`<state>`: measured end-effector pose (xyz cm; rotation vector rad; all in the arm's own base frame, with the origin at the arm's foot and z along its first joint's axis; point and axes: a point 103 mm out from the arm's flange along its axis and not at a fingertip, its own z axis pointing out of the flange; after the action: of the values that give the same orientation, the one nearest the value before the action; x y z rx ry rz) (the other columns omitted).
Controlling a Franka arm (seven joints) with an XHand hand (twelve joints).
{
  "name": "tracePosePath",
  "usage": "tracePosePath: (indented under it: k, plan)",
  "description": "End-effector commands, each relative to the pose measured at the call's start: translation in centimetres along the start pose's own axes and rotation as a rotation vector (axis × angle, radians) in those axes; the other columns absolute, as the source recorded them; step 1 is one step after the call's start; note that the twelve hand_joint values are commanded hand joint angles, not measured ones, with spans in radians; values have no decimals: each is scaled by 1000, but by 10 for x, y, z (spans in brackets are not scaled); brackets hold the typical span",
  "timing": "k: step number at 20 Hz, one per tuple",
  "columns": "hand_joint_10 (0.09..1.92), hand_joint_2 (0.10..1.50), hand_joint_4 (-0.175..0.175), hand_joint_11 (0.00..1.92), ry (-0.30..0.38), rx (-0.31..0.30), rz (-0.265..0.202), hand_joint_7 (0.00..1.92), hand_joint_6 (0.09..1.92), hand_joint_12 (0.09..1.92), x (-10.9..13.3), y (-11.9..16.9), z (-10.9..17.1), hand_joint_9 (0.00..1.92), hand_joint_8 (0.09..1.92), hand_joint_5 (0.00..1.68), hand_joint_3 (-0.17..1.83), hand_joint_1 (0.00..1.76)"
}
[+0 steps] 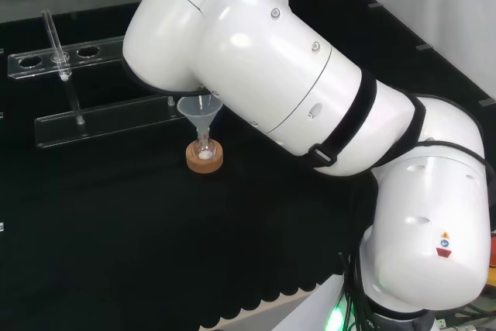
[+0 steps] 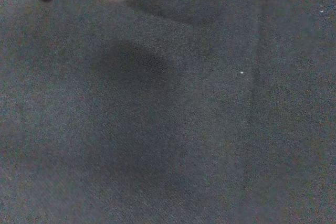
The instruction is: Put the weighing funnel back on the table.
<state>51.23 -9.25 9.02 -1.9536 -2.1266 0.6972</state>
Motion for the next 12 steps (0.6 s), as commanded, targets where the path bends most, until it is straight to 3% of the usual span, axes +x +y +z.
tracePosePath:
  k: [1,8,12]
  plan:
    - [693,643,-17,2,-2,0,19,0,87,1338,-5,-12,-10,57,125,67,565,864]
    - [712,641,-18,0,5,-33,40,10,87,1357,-14,-38,-37,69,140,63,554,848]
    - [709,643,-22,0,18,-56,55,0,87,1386,-17,-57,-53,101,244,80,547,842]
